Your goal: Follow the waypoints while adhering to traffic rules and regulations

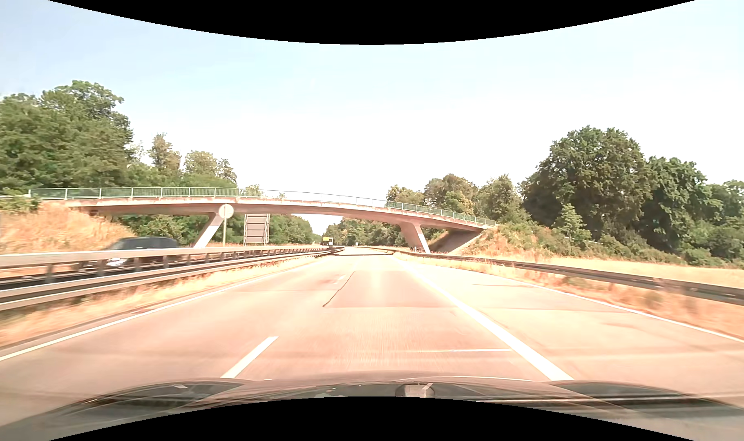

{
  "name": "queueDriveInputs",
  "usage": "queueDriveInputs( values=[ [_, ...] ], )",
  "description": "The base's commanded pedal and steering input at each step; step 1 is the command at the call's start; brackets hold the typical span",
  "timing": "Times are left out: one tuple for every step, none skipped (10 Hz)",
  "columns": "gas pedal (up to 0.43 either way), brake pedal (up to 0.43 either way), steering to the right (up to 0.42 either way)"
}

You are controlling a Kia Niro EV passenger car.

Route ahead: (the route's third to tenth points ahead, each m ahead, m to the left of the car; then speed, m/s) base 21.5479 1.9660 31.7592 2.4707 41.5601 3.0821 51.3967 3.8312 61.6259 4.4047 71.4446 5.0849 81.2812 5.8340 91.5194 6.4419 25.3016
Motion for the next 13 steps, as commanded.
queueDriveInputs(
  values=[
    [0.209, 0.0, -0.006],
    [0.209, 0.0, -0.006],
    [0.209, 0.0, -0.006],
    [0.209, 0.0, -0.007],
    [0.209, 0.0, -0.006],
    [0.209, 0.0, -0.006],
    [0.209, 0.0, -0.006],
    [0.209, 0.0, -0.006],
    [0.209, 0.0, -0.006],
    [0.197, 0.0, -0.006],
    [0.197, 0.0, -0.006],
    [0.197, 0.0, -0.006],
    [0.197, 0.0, -0.006]
  ],
)
